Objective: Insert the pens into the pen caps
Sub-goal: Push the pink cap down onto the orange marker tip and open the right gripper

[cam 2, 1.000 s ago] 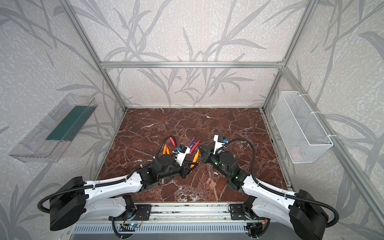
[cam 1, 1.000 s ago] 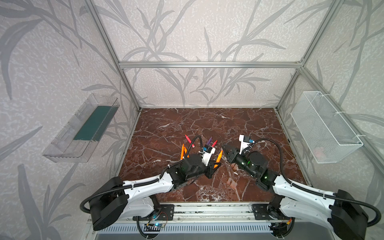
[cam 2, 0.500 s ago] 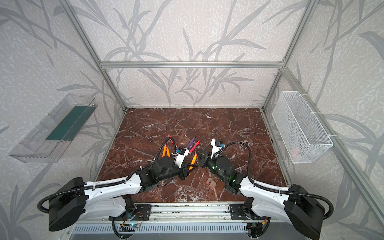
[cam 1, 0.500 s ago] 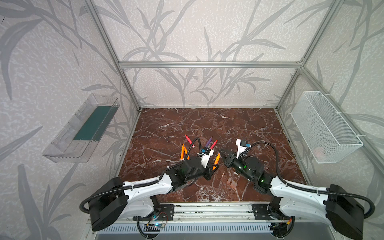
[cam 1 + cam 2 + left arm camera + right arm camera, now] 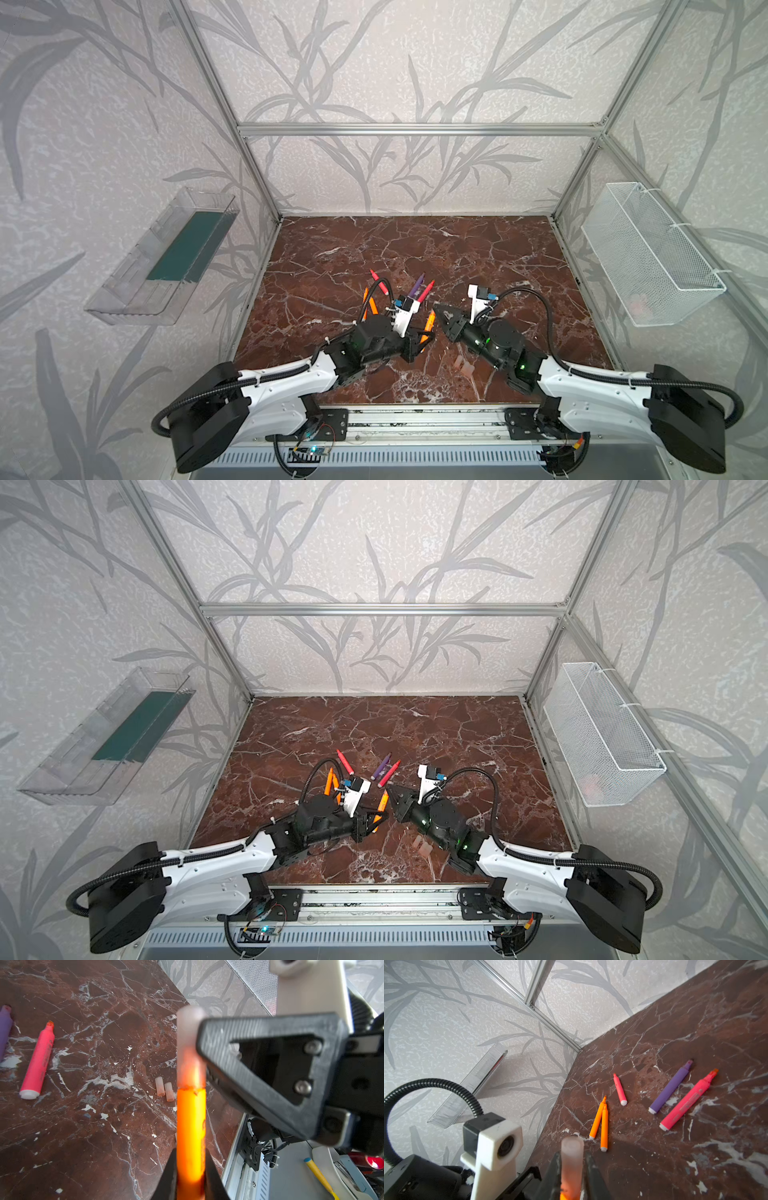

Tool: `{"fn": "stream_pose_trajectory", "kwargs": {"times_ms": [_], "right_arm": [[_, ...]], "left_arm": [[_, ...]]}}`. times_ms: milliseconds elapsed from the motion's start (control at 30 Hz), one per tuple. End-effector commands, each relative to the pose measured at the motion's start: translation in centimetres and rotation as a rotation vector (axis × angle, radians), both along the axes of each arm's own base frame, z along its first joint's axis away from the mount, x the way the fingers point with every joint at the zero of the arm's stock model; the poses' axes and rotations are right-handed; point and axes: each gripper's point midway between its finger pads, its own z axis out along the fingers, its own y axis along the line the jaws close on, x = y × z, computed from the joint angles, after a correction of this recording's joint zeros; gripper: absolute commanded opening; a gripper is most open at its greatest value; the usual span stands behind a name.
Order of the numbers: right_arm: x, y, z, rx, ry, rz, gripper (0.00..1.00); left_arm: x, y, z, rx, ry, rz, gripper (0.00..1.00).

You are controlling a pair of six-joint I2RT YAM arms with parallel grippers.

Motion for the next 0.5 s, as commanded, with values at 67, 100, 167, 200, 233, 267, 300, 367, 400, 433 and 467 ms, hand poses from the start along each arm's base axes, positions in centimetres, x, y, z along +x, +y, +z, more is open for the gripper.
{"fn": "stream_pose_trajectory", "kwargs": {"times_ms": [67, 100, 167, 200, 233, 267, 300, 367, 400, 433, 467], "right_arm": [[-0.5, -1.0, -0.4, -0.067, 0.012, -0.019, 0.38], [-0.6, -1.3, -0.2, -0.066, 0.003, -0.023, 0.40], [-0.8, -1.9, 0.5, -0.064, -0.017, -0.030, 0.44], [-0.9, -2.3, 0.8, -0.062, -0.025, -0.036, 0.46], [-1.0, -2.7, 1.1, -0.062, -0.035, -0.045, 0.49], [-1.0, -3.1, 1.4, -0.064, -0.042, -0.056, 0.52], [-1.0, -3.6, 1.8, -0.063, -0.051, -0.070, 0.55], [-0.9, -4.2, 2.9, -0.061, -0.084, -0.094, 0.62], [-0.8, -4.4, 3.6, -0.063, -0.105, -0.106, 0.65], [-0.8, -4.4, 4.4, -0.073, -0.121, -0.103, 0.68], [-0.7, -4.5, 4.9, -0.093, -0.120, -0.101, 0.69]], "left_arm": [[0.9, 0.2, 3.0, -0.086, -0.072, 0.033, 0.00], [0.9, 0.2, 2.9, -0.081, -0.073, 0.037, 0.00], [1.0, 0.2, 2.8, -0.070, -0.076, 0.039, 0.00], [1.1, 0.3, 2.7, -0.065, -0.077, 0.041, 0.00], [1.1, 0.3, 2.6, -0.061, -0.079, 0.042, 0.00], [1.1, 0.2, 2.5, -0.057, -0.081, 0.041, 0.00], [1.2, 0.2, 2.5, -0.053, -0.083, 0.040, 0.00], [1.0, -0.1, 2.4, -0.045, -0.088, 0.020, 0.00], [0.8, -0.2, 2.4, -0.041, -0.088, 0.004, 0.00], [0.6, -0.5, 2.5, -0.040, -0.089, -0.013, 0.00], [0.5, -0.6, 2.5, -0.038, -0.089, -0.023, 0.00]]}}
